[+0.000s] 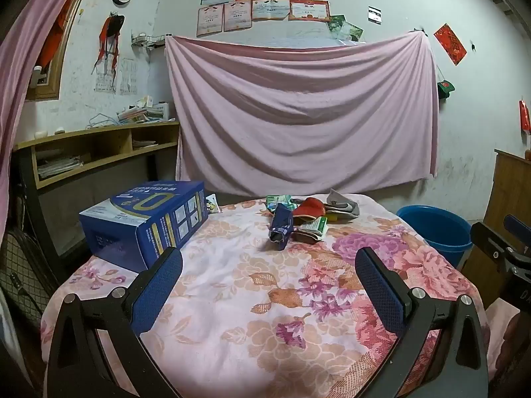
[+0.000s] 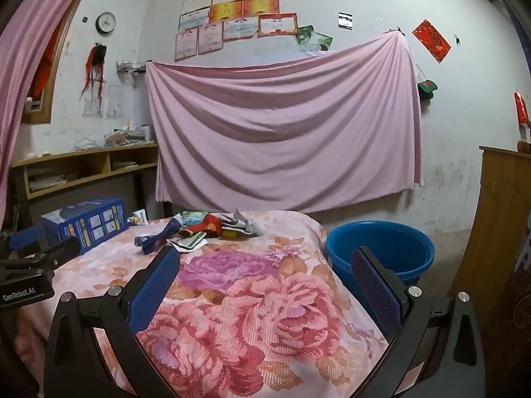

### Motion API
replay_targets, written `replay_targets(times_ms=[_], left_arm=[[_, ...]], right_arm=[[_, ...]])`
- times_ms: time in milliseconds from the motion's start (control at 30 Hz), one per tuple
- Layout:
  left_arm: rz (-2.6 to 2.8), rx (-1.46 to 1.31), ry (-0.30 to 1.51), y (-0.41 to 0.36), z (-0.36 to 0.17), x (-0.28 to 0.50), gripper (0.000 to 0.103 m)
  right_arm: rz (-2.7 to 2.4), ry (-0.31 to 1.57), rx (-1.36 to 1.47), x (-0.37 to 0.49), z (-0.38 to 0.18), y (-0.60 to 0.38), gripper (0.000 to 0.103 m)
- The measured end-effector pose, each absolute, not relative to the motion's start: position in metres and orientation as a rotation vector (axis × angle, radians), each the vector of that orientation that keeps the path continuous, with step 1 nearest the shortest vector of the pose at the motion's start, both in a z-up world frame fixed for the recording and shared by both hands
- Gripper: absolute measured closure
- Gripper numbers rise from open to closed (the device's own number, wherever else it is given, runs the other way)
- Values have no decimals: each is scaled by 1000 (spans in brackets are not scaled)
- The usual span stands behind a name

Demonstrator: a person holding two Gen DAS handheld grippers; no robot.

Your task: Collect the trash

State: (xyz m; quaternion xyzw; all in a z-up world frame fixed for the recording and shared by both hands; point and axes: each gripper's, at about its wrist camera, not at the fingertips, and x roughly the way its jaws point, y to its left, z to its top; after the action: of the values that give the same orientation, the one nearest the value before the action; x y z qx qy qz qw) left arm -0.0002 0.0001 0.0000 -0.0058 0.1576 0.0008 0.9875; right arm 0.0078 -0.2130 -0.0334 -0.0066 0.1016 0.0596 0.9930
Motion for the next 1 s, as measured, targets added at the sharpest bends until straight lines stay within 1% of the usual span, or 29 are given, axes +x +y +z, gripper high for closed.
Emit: replay_targets(times_ms=[1000], left_arm=[[6, -5, 329, 0, 0, 1, 1]], right_arm=[[119, 215, -5, 10, -35, -213, 0]])
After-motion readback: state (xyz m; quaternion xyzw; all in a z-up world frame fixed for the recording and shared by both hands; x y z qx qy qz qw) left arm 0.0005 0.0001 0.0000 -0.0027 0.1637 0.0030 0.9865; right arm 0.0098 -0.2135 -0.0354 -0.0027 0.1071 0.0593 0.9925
